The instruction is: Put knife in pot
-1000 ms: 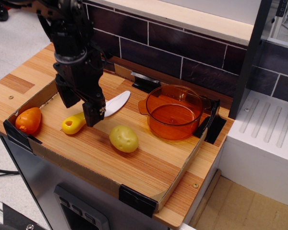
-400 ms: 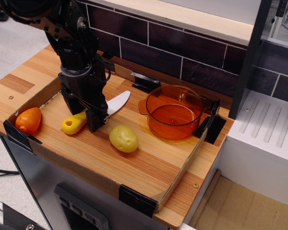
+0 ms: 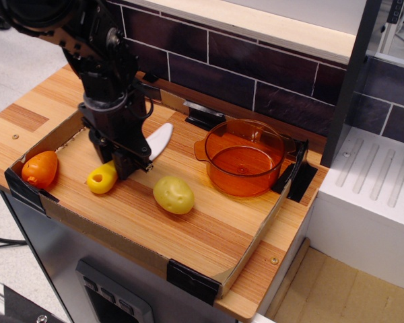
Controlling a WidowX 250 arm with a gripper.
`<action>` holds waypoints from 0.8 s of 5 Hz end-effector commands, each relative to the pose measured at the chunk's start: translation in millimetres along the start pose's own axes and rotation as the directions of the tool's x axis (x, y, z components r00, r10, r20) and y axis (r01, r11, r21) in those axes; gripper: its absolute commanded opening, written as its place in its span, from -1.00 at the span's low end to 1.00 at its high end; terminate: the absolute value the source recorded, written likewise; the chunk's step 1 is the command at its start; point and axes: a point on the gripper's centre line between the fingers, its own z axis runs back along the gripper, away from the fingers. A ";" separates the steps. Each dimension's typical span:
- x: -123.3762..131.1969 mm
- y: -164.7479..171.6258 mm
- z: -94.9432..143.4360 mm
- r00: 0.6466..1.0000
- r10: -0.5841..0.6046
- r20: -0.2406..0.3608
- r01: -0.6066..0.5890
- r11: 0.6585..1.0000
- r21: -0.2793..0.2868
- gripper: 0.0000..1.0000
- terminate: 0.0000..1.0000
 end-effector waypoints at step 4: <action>82.3 -43.5 110.3 0.636 0.769 0.067 -0.767 0.640 -0.055 -1.00 -1.00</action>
